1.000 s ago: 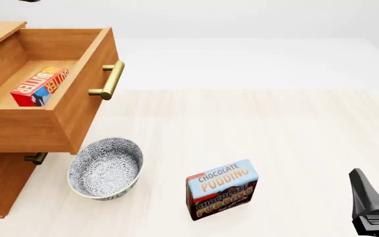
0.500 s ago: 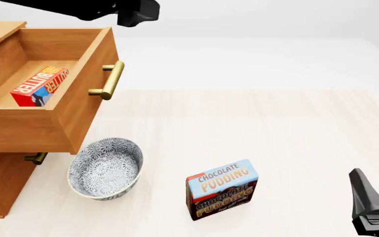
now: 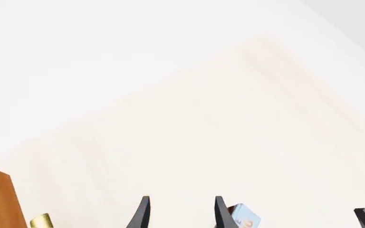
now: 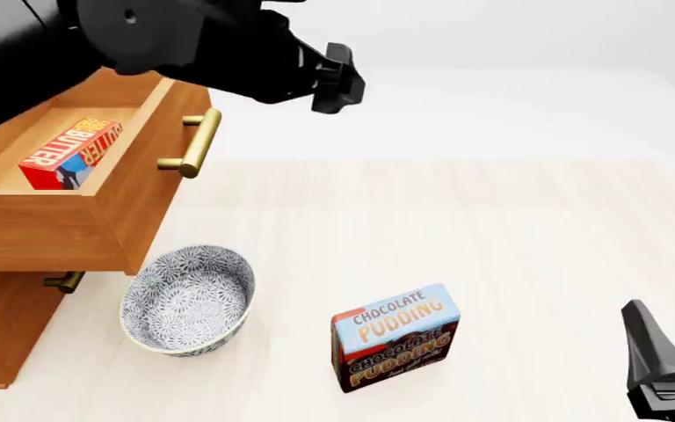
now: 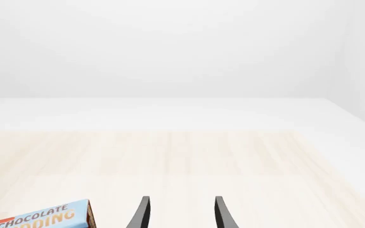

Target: Put the butter at the back in the top drawer of the cabinet and close it.

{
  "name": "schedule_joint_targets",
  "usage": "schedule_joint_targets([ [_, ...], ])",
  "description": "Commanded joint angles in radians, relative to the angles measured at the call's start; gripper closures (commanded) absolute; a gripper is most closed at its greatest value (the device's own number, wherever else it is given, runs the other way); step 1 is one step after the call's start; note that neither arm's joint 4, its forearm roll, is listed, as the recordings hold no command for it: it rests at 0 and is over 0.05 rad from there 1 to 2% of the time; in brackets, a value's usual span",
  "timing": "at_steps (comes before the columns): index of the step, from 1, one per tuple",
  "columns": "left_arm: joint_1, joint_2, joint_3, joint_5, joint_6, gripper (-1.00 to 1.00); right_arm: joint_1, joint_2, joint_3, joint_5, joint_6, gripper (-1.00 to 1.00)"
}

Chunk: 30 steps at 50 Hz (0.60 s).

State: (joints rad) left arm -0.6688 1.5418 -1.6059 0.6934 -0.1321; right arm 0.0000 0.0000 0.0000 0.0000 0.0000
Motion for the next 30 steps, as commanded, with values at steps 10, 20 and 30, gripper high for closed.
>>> schedule_joint_targets([
  [10, 0.010, 0.064, 0.055, -0.059, -0.048, -1.00, 0.000, 0.000, 0.000, 0.000, 0.000, -1.00],
  [20, 0.019, 0.074, 0.079, -0.073, -0.063, -1.00, 0.000, 0.000, 0.000, 0.000, 0.000, -1.00],
  [30, 0.044, 0.070, 0.115, -0.091, -0.064, -1.00, 0.000, 0.000, 0.000, 0.000, 0.000, -1.00],
])
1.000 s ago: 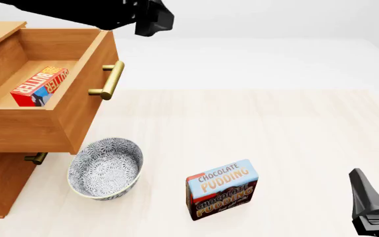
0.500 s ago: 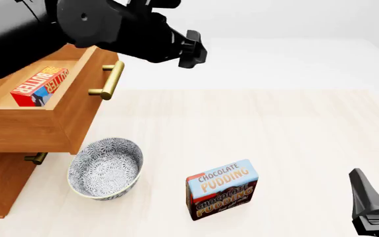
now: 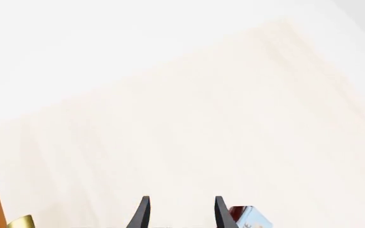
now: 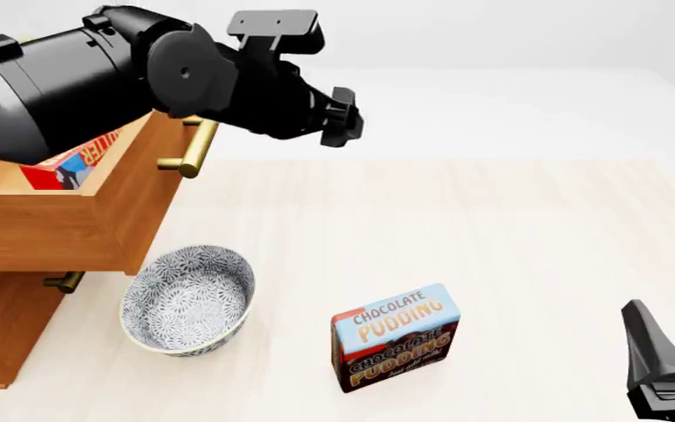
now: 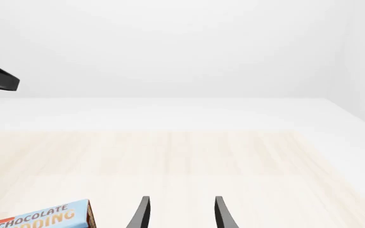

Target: Put the butter at the back in the top drawer of the cabinet and close it.

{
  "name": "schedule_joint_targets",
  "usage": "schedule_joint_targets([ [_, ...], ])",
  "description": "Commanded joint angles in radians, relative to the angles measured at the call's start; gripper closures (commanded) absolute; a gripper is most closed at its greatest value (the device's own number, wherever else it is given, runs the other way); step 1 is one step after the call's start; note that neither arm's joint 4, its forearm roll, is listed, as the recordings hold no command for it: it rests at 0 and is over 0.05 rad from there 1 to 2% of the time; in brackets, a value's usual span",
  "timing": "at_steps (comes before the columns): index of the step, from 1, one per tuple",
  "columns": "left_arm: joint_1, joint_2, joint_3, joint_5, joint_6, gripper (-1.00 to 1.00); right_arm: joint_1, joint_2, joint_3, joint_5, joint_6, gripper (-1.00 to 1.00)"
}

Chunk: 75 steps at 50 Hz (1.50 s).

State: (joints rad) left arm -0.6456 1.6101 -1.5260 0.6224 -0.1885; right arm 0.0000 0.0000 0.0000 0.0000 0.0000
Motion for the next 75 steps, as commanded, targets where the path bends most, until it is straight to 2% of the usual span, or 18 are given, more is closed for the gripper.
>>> schedule_joint_targets([
  [1, 0.021, 0.002, 0.035, -0.020, -0.008, -1.00, 0.000, 0.000, 0.000, 0.000, 0.000, -1.00],
  [39, 0.117, -0.049, 0.156, -0.059, 0.012, -1.00, 0.000, 0.000, 0.000, 0.000, 0.000, -1.00],
  [75, 0.189, -0.097, 0.226, -0.071, 0.018, -1.00, 0.000, 0.000, 0.000, 0.000, 0.000, -1.00],
])
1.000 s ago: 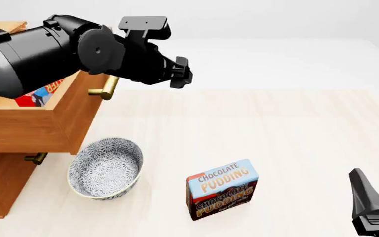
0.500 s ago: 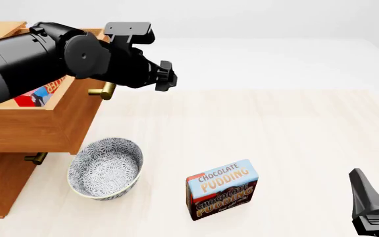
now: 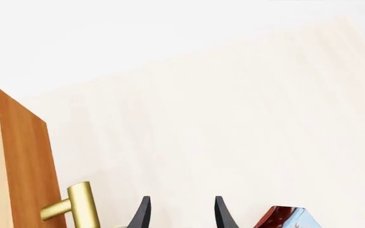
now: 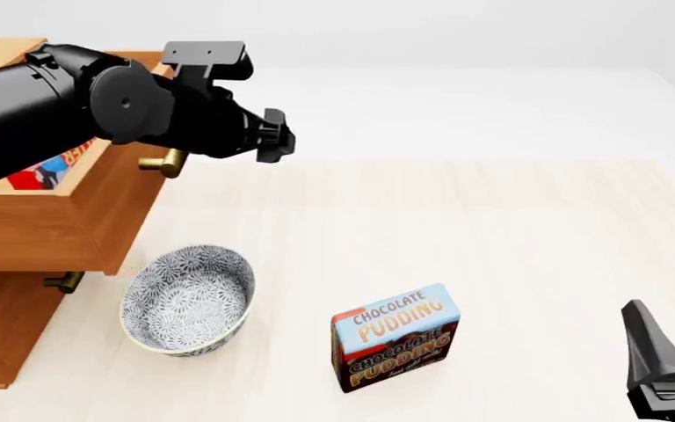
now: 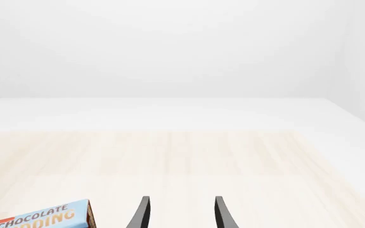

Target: Put the butter at the back in the top drawer of the cabinet and close it.

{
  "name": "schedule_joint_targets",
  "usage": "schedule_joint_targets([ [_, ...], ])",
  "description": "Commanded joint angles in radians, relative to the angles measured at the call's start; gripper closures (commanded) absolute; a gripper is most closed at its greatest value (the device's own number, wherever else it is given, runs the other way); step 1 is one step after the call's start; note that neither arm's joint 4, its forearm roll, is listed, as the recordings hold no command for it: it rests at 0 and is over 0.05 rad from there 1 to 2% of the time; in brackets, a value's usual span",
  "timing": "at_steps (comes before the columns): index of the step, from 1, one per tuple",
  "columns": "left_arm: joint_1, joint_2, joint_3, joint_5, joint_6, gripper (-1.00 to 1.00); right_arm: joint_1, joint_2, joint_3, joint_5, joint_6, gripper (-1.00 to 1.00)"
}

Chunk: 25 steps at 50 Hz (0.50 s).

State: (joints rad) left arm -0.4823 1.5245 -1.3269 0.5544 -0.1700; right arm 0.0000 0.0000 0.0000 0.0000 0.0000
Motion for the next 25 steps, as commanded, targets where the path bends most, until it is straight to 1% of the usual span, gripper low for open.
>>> schedule_joint_targets([
  [1, 0.028, -0.012, 0.029, -0.004, 0.000, -1.00, 0.000, 0.000, 0.000, 0.000, 0.000, -1.00],
  [8, 0.058, -0.034, 0.056, -0.005, 0.009, -1.00, 0.000, 0.000, 0.000, 0.000, 0.000, -1.00],
  [16, 0.075, -0.047, 0.056, 0.007, 0.003, -1.00, 0.000, 0.000, 0.000, 0.000, 0.000, -1.00],
  [25, 0.119, -0.089, 0.101, -0.001, 0.008, -1.00, 0.000, 0.000, 0.000, 0.000, 0.000, -1.00],
])
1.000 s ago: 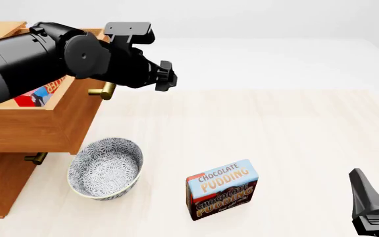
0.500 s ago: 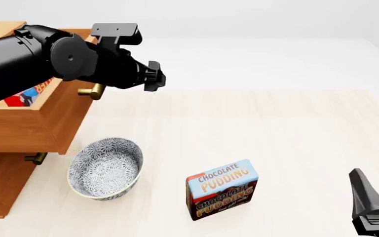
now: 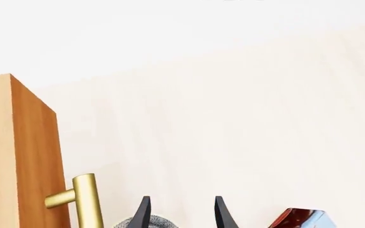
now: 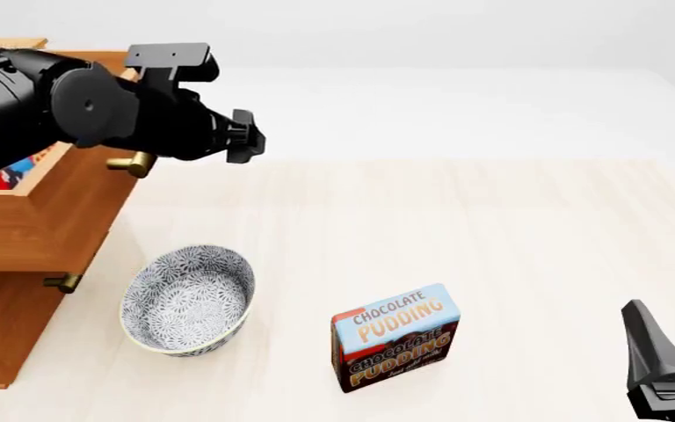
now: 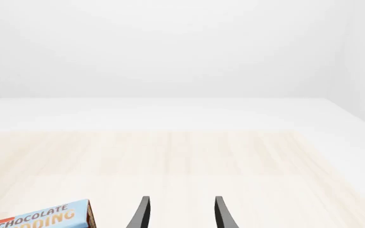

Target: Put the butter at the back in the top drawer of the cabinet and close it.

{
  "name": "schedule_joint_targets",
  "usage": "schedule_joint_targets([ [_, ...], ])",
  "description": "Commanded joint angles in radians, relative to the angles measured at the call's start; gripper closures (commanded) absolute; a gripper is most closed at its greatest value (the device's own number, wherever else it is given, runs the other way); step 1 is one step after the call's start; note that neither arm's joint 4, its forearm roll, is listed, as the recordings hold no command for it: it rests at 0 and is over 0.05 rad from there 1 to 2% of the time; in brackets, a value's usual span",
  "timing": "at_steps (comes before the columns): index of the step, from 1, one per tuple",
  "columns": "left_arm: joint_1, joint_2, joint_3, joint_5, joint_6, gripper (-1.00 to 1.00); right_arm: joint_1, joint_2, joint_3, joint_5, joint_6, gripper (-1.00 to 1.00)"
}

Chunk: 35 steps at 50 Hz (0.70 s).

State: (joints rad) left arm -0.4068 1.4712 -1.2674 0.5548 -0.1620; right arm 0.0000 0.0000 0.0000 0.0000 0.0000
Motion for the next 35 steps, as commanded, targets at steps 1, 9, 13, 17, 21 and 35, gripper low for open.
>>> schedule_joint_targets([
  [1, 0.049, -0.041, 0.046, -0.002, 0.002, -1.00, 0.000, 0.000, 0.000, 0.000, 0.000, -1.00],
  [9, 0.085, -0.064, 0.084, -0.009, 0.000, -1.00, 0.000, 0.000, 0.000, 0.000, 0.000, -1.00],
  [13, 0.101, -0.079, 0.096, -0.008, 0.001, -1.00, 0.000, 0.000, 0.000, 0.000, 0.000, -1.00],
  [17, 0.123, -0.103, 0.108, -0.002, -0.001, -1.00, 0.000, 0.000, 0.000, 0.000, 0.000, -1.00],
  [21, 0.140, -0.116, 0.134, -0.011, -0.001, -1.00, 0.000, 0.000, 0.000, 0.000, 0.000, -1.00],
  [35, 0.202, -0.159, 0.172, -0.011, -0.004, -1.00, 0.000, 0.000, 0.000, 0.000, 0.000, -1.00],
])
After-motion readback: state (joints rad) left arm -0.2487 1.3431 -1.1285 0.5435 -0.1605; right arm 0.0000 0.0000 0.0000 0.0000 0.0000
